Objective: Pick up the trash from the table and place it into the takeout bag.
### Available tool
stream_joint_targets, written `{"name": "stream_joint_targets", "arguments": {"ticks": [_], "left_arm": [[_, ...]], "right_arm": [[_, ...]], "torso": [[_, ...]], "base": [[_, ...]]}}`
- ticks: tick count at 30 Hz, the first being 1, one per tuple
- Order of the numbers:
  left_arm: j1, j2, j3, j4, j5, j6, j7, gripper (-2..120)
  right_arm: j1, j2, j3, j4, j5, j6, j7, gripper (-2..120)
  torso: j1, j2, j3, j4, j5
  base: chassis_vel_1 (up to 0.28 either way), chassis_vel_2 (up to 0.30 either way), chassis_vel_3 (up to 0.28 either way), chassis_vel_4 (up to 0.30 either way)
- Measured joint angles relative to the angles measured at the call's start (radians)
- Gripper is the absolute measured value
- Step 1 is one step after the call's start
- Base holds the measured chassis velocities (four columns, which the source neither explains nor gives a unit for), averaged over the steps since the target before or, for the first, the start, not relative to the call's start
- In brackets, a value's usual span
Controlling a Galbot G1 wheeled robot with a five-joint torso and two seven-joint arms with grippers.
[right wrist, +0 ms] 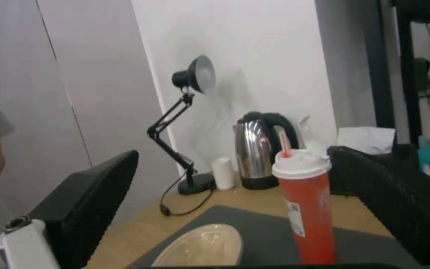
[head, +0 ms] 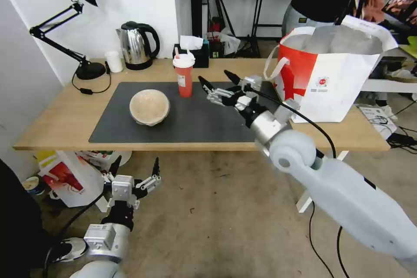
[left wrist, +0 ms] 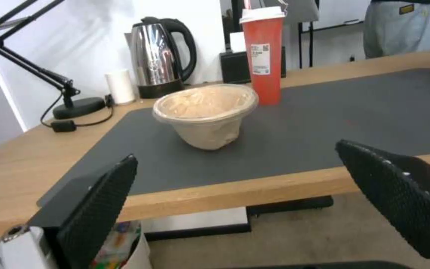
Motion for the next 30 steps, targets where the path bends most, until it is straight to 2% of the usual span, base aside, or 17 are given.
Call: {"name": "stream_joint_targets", "arguments": {"ticks": [13, 30], "left_arm": [[0.000, 0.000, 0.000, 0.000, 0.000, 0.000, 0.000, 100], [0.000, 0.000, 0.000, 0.000, 0.000, 0.000, 0.000, 100]], "right_arm": [[0.128, 0.055, -0.086, -0.084, 0.023, -0.164, 0.031, 100], [0.262, 0.125, -0.115, -0.192, 0.096, -0.285, 0.077, 100]], "torso": [[0.000, 0.000, 0.000, 0.0001, 0.0000], [0.000, 0.000, 0.000, 0.0000, 0.0000]], "base": [[0.000, 0.000, 0.000, 0.000], [0.000, 0.000, 0.000, 0.000]]}}
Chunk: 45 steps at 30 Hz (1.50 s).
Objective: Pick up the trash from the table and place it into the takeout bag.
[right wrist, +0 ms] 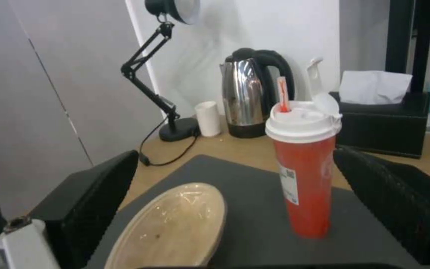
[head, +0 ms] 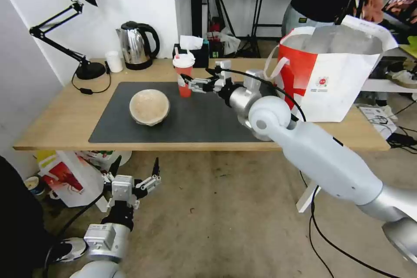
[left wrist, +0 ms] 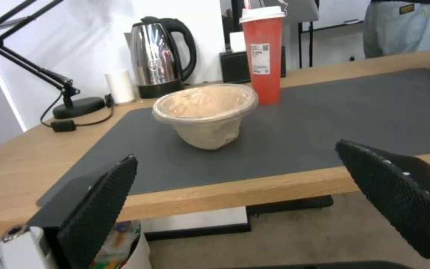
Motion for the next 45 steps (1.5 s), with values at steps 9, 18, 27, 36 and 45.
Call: {"name": "stream_joint_targets", "arguments": {"ticks": [9, 18, 27, 36, 45], "left_arm": [[0.000, 0.000, 0.000, 0.000, 0.000, 0.000, 0.000, 100], [0.000, 0.000, 0.000, 0.000, 0.000, 0.000, 0.000, 100], [0.000, 0.000, 0.000, 0.000, 0.000, 0.000, 0.000, 100], [0.000, 0.000, 0.000, 0.000, 0.000, 0.000, 0.000, 100], [0.000, 0.000, 0.000, 0.000, 0.000, 0.000, 0.000, 100]], "right_arm": [[0.054, 0.033, -0.024, -0.054, 0.009, -0.022, 0.015, 100], [0.112, 0.060, -0.066, -0.131, 0.012, -0.033, 0.011, 100], [0.144, 0.081, -0.092, -0.182, 0.006, -0.043, 0.007, 100], [0.199, 0.135, -0.102, -0.302, -0.001, -0.055, 0.010, 100], [0.257, 0.200, -0.113, -0.452, -0.012, -0.057, -0.006, 100]], "torso": [[0.000, 0.000, 0.000, 0.0000, 0.0001], [0.000, 0.000, 0.000, 0.0000, 0.0000], [0.000, 0.000, 0.000, 0.0000, 0.0002], [0.000, 0.000, 0.000, 0.0000, 0.0001], [0.000, 0.000, 0.000, -0.0001, 0.0000]], "base": [[0.000, 0.000, 0.000, 0.000], [0.000, 0.000, 0.000, 0.000], [0.000, 0.000, 0.000, 0.000], [0.000, 0.000, 0.000, 0.000], [0.000, 0.000, 0.000, 0.000]]}}
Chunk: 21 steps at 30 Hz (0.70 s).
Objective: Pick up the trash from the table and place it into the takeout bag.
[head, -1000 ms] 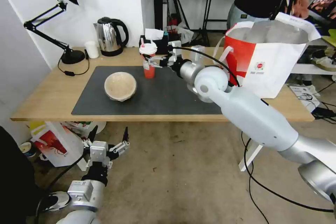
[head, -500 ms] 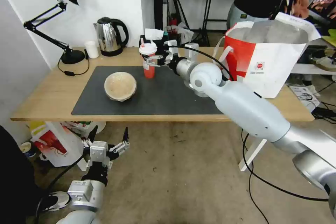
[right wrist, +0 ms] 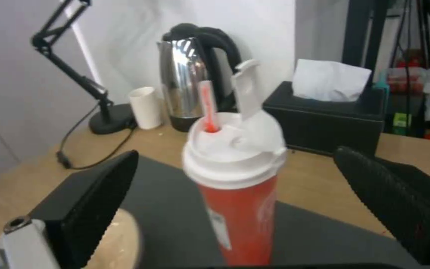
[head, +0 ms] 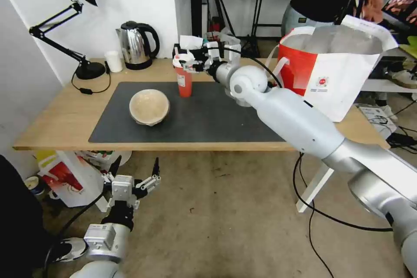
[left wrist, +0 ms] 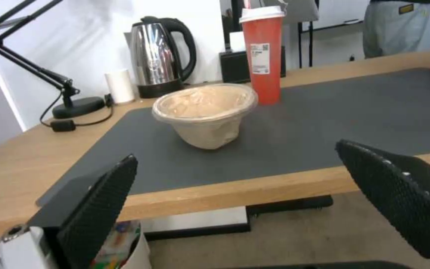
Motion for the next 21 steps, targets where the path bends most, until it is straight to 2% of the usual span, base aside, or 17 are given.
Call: {"name": "stream_joint_targets", "arguments": {"ticks": [12, 21], "left_arm": [[0.000, 0.000, 0.000, 0.000, 0.000, 0.000, 0.000, 100], [0.000, 0.000, 0.000, 0.000, 0.000, 0.000, 0.000, 100]], "right_arm": [[0.018, 0.075, -0.007, -0.128, -0.037, 0.000, -0.040, 100], [0.021, 0.111, -0.015, -0.167, -0.065, -0.007, -0.060, 100]], "torso": [[0.000, 0.000, 0.000, 0.0001, 0.0000], [0.000, 0.000, 0.000, 0.0001, 0.0001]], "base": [[0.000, 0.000, 0.000, 0.000], [0.000, 0.000, 0.000, 0.000]]}}
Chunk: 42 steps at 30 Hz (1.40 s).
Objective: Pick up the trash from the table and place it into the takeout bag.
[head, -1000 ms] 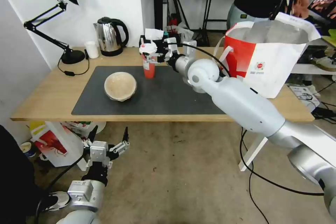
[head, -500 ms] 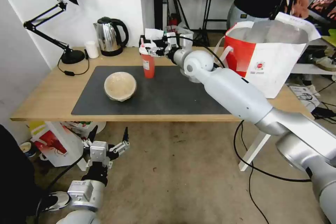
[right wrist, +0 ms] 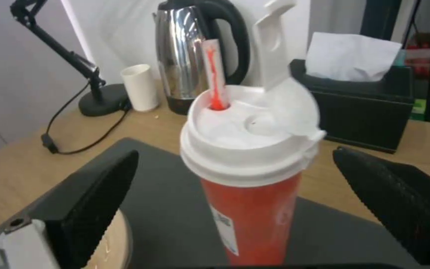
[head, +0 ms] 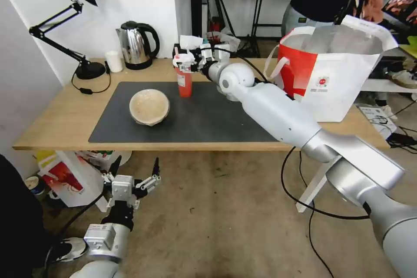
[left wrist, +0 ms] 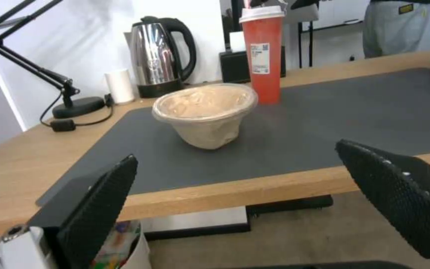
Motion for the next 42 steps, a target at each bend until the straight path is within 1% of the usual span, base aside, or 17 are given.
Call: {"name": "stream_joint_targets", "arguments": {"ticks": [6, 14, 24, 36, 42], "left_arm": [[0.000, 0.000, 0.000, 0.000, 0.000, 0.000, 0.000, 100], [0.000, 0.000, 0.000, 0.000, 0.000, 0.000, 0.000, 100], [0.000, 0.000, 0.000, 0.000, 0.000, 0.000, 0.000, 100], [0.000, 0.000, 0.000, 0.000, 0.000, 0.000, 0.000, 100], [0.000, 0.000, 0.000, 0.000, 0.000, 0.000, 0.000, 100]], "right_arm": [[0.000, 0.016, -0.004, -0.014, -0.013, 0.000, -0.001, 100], [-0.008, 0.053, -0.003, -0.064, -0.048, -0.001, -0.001, 100], [-0.017, 0.057, -0.002, -0.082, -0.066, 0.003, -0.001, 100], [-0.016, 0.079, 0.009, -0.138, -0.082, 0.012, -0.019, 100], [-0.016, 0.098, 0.022, -0.186, -0.099, 0.027, -0.037, 100]], "torso": [[0.000, 0.000, 0.000, 0.0000, 0.0000], [0.000, 0.000, 0.000, 0.0000, 0.0000], [0.000, 0.000, 0.000, -0.0002, 0.0000], [0.000, 0.000, 0.000, -0.0001, 0.0000], [0.000, 0.000, 0.000, -0.0001, 0.0000]], "base": [[0.000, 0.000, 0.000, 0.000], [0.000, 0.000, 0.000, 0.000], [0.000, 0.000, 0.000, 0.000], [0.000, 0.000, 0.000, 0.000], [0.000, 0.000, 0.000, 0.000]]}}
